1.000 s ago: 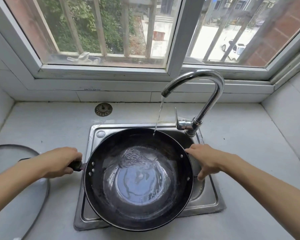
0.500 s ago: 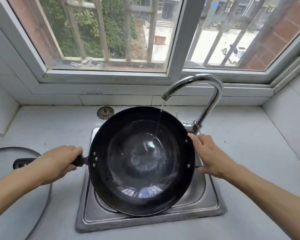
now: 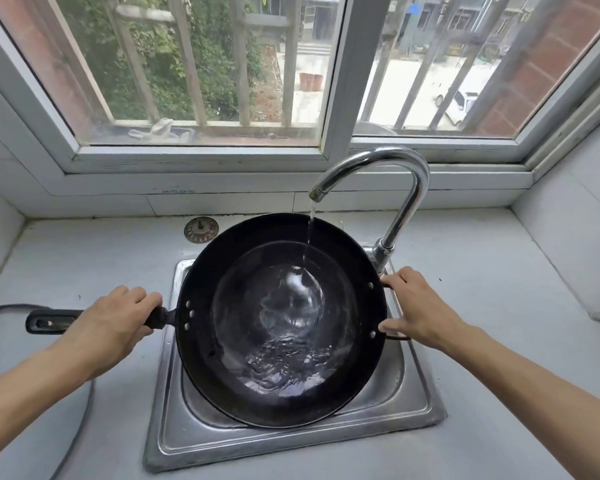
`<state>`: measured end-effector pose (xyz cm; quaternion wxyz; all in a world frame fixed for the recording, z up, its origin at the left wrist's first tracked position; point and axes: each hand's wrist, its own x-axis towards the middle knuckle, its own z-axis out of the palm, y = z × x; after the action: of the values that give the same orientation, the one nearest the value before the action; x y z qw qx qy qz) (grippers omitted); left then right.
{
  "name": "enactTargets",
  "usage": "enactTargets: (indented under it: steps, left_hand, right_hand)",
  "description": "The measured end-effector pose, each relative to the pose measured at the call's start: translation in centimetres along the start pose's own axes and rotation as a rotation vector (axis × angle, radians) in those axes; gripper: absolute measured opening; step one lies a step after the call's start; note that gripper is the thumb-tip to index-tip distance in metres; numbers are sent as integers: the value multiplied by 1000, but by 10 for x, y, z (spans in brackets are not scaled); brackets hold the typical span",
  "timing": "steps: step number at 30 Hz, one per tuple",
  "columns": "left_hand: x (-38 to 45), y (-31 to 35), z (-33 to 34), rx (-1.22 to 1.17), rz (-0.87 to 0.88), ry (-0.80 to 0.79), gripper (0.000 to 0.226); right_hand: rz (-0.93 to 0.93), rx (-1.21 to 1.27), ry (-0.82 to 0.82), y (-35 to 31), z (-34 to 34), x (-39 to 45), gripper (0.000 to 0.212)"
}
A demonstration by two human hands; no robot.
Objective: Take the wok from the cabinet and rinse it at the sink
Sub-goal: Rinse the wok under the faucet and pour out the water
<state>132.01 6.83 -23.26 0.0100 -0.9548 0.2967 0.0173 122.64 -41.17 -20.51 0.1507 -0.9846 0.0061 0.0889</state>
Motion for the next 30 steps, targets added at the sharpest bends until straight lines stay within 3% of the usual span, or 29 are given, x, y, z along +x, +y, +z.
enactTargets:
  steps: [10, 20, 25, 30]
  left_hand:
    - [0, 5, -11, -25, 38, 92, 49]
    - [5, 16, 18, 24, -42, 156, 49]
    - [11, 21, 30, 56, -79, 174, 38]
    - [13, 24, 36, 72, -81, 175, 39]
  right_hand:
    - [93, -27, 82, -5, -7, -3, 72]
    - [75, -78, 215, -5, 14, -3, 51]
    - [80, -73, 252, 1, 26, 3, 55]
    - [63, -46, 288, 3, 29, 0, 75]
